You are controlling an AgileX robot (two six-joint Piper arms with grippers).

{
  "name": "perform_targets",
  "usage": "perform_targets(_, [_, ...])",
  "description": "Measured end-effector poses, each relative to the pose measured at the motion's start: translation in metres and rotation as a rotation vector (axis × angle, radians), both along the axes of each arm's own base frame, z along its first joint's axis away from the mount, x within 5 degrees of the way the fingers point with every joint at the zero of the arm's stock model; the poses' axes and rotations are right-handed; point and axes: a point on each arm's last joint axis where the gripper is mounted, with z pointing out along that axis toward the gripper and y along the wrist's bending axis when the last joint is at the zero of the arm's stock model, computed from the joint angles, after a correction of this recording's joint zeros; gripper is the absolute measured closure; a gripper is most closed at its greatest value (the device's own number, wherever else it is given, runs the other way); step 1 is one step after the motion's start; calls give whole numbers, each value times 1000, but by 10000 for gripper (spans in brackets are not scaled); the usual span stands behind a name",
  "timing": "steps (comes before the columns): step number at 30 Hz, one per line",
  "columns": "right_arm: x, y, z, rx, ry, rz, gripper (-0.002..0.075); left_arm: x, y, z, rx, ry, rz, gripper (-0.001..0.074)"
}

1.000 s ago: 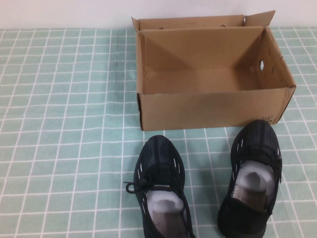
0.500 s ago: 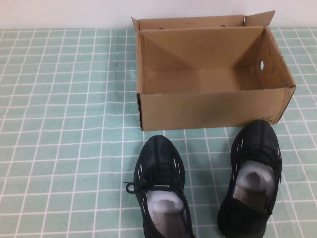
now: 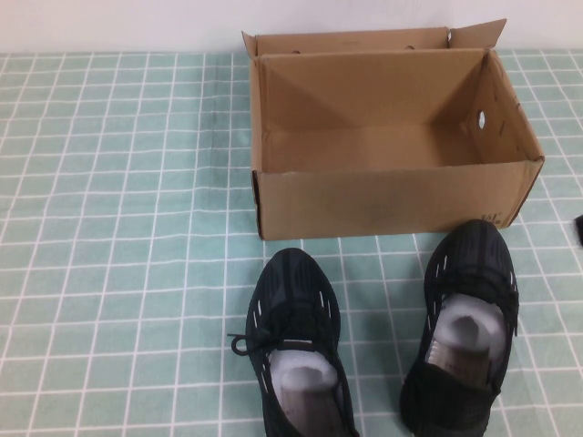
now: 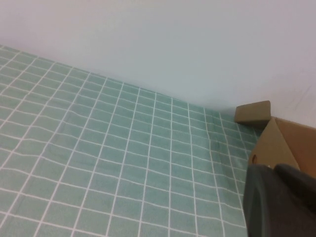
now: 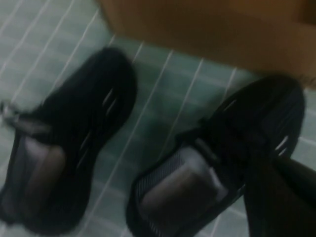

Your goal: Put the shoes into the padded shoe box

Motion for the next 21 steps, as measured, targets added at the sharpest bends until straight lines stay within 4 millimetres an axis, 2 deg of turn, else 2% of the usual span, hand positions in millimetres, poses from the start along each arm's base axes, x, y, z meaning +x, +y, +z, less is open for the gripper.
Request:
perform_targets(6, [21,32,-7,-174,83,286,719,0,0,0,0,2,0,739])
perform_targets(9, [30,50,-22,-316,118,391,634,0,0,0,0,4,0,739])
perform_targets(10, [32,55,-28,-369,122,421,681,0,0,-1,0,8,0,739])
perform_targets(11, [34,60,-34,-420,125,444,524,0,0,-1,0,10,0,739])
perform_targets(14, [41,72,-46,-529,127,471,390,0,0,-2,0,27,0,739])
perform_targets(21, [61,82,-70,-630,147,466,390,-1,0,-4,1,45,1,739])
